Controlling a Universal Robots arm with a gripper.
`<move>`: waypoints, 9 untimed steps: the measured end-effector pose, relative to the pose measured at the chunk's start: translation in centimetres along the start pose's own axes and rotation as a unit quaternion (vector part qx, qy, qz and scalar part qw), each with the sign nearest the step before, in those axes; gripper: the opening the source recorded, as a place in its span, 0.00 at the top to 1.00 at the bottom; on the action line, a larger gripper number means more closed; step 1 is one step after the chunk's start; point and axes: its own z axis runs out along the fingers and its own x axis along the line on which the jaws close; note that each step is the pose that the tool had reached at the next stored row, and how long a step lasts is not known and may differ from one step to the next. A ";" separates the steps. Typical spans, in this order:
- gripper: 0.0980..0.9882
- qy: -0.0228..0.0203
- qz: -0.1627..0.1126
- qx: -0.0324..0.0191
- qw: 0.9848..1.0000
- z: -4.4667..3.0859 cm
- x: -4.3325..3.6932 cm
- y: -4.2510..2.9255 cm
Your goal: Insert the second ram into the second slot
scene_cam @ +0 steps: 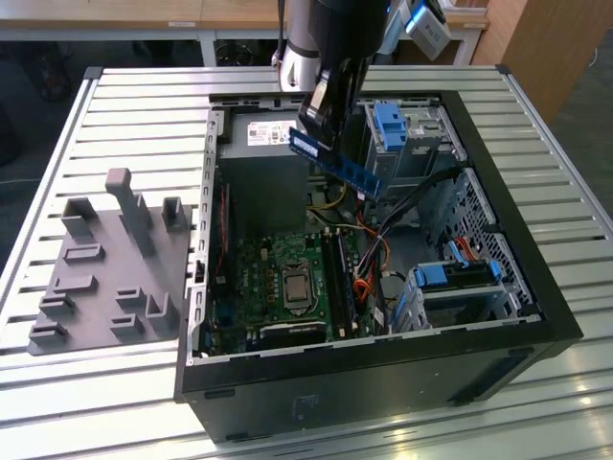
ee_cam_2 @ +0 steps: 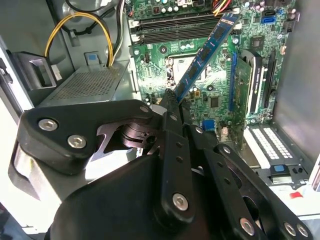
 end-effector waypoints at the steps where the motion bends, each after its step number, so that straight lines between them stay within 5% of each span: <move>1: 0.96 0.000 0.002 0.000 1.000 0.00 0.00 0.00; 9: 0.96 0.000 0.022 0.000 1.000 0.00 0.00 0.00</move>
